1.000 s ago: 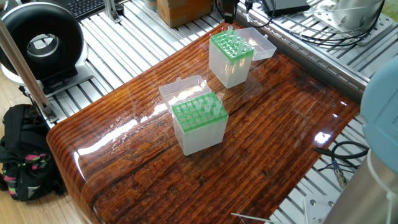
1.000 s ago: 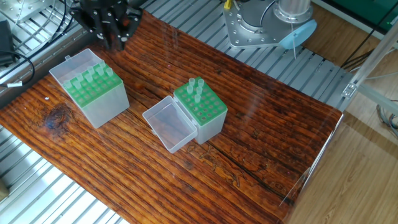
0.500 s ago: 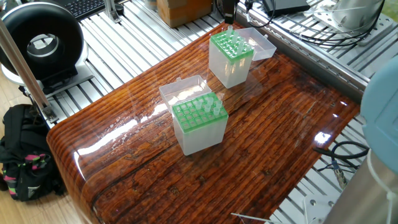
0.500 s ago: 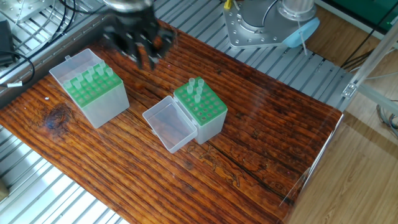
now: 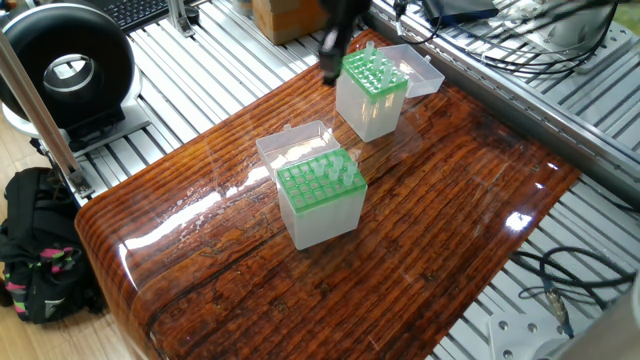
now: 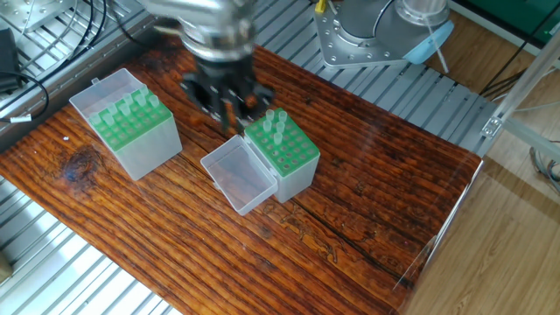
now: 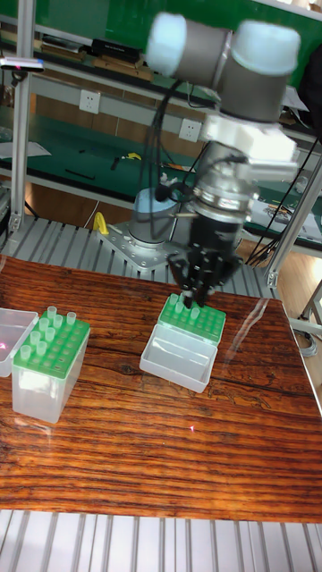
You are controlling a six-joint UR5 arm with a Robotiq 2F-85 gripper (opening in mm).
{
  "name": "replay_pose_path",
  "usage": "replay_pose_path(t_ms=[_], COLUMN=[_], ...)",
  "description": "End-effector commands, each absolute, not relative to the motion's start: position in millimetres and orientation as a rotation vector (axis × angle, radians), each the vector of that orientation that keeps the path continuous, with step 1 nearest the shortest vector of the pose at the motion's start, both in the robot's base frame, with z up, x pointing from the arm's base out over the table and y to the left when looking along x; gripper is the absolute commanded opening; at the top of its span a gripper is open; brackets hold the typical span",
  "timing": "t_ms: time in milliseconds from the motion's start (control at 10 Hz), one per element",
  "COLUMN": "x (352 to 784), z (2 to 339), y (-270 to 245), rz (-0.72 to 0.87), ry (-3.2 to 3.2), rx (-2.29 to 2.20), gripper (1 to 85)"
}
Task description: Transfer all large pipette tips from one holder to another
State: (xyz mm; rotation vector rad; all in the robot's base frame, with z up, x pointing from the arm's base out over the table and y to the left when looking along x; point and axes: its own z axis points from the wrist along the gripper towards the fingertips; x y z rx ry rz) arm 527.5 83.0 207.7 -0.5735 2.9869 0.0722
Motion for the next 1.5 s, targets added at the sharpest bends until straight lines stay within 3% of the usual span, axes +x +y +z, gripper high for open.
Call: replay_pose_path(t_ms=[0,500,800,1100,1400], x=[503,468,466,437,445], z=[180,166,168,169,168], y=[120,102,98,79,106], rz=[0.111,-0.029,-0.033,-0.126,0.034], ry=[2.971,3.008,3.042,3.163,3.100], rx=[-0.486,-0.470,-0.466,-0.491,-0.586], gripper=[27.3,27.0,27.0,23.0,33.3])
